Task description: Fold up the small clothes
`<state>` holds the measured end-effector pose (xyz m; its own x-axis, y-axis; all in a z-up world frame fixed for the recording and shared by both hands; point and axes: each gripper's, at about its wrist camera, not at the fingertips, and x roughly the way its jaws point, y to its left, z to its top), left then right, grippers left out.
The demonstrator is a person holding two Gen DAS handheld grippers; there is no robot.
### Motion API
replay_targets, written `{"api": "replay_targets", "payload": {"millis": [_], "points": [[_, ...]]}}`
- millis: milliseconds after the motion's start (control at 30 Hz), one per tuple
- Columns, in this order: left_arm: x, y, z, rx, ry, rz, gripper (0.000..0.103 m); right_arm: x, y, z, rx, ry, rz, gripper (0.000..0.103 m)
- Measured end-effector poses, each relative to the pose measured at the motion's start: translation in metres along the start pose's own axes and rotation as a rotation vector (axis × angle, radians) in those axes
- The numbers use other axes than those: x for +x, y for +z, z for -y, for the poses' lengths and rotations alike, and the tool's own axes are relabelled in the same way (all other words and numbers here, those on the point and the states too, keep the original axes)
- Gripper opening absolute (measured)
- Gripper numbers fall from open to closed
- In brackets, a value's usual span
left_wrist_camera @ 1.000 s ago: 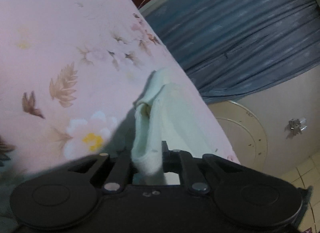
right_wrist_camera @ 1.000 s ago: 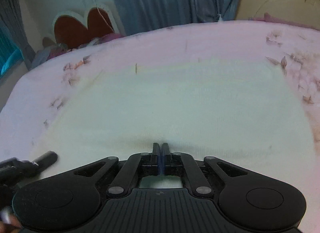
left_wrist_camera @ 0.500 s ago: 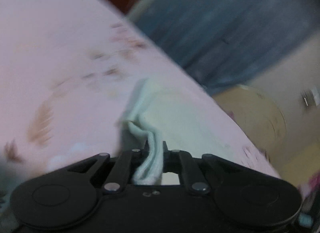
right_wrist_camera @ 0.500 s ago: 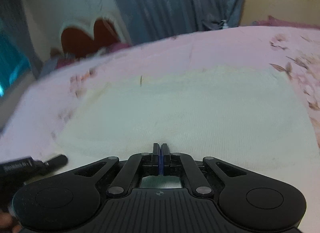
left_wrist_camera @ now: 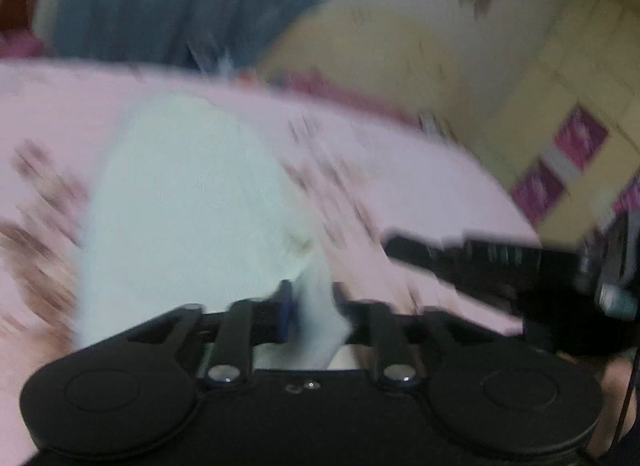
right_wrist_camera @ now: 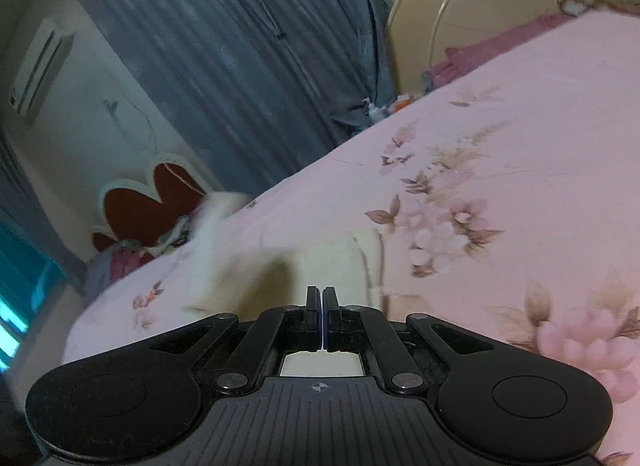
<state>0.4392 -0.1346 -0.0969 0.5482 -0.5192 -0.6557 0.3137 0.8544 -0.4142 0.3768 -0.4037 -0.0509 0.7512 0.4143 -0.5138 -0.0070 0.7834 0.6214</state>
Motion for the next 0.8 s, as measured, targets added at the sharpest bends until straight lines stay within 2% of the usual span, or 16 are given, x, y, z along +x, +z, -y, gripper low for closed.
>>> {"api": "replay_targets", "payload": {"millis": [67, 133, 200, 267, 300, 400, 533, 667, 800], "points": [[-0.004, -0.002, 0.002, -0.020, -0.027, -0.005, 0.030, -0.004, 0.004, 0.012, 0.009, -0.016, -0.027, 0.001], [-0.022, 0.007, -0.015, -0.050, -0.008, 0.048, 0.028, -0.008, 0.005, 0.018, 0.015, 0.026, -0.048, 0.001], [-0.043, 0.015, -0.042, -0.071, 0.070, 0.116, 0.027, -0.006, 0.006, 0.020, 0.031, 0.071, -0.064, 0.001], [-0.052, 0.023, -0.074, -0.107, 0.159, 0.141, 0.027, 0.002, 0.001, 0.011, 0.011, 0.089, -0.100, 0.001], [-0.053, 0.024, -0.089, -0.130, 0.175, 0.142, 0.027, 0.008, -0.001, 0.005, -0.004, 0.086, -0.122, 0.002], [-0.038, 0.028, -0.116, -0.157, 0.152, 0.084, 0.027, 0.021, -0.012, -0.009, -0.034, 0.099, -0.125, 0.062], [-0.020, 0.021, -0.134, -0.172, 0.156, 0.036, 0.030, 0.042, -0.015, -0.014, -0.043, 0.115, -0.172, 0.062], [-0.014, 0.017, -0.137, -0.195, 0.151, 0.034, 0.033, 0.067, -0.018, -0.011, -0.027, 0.091, -0.244, 0.062], [-0.016, 0.023, -0.132, -0.135, 0.173, 0.045, 0.033, 0.081, -0.020, -0.017, -0.053, 0.095, -0.268, 0.062]]}}
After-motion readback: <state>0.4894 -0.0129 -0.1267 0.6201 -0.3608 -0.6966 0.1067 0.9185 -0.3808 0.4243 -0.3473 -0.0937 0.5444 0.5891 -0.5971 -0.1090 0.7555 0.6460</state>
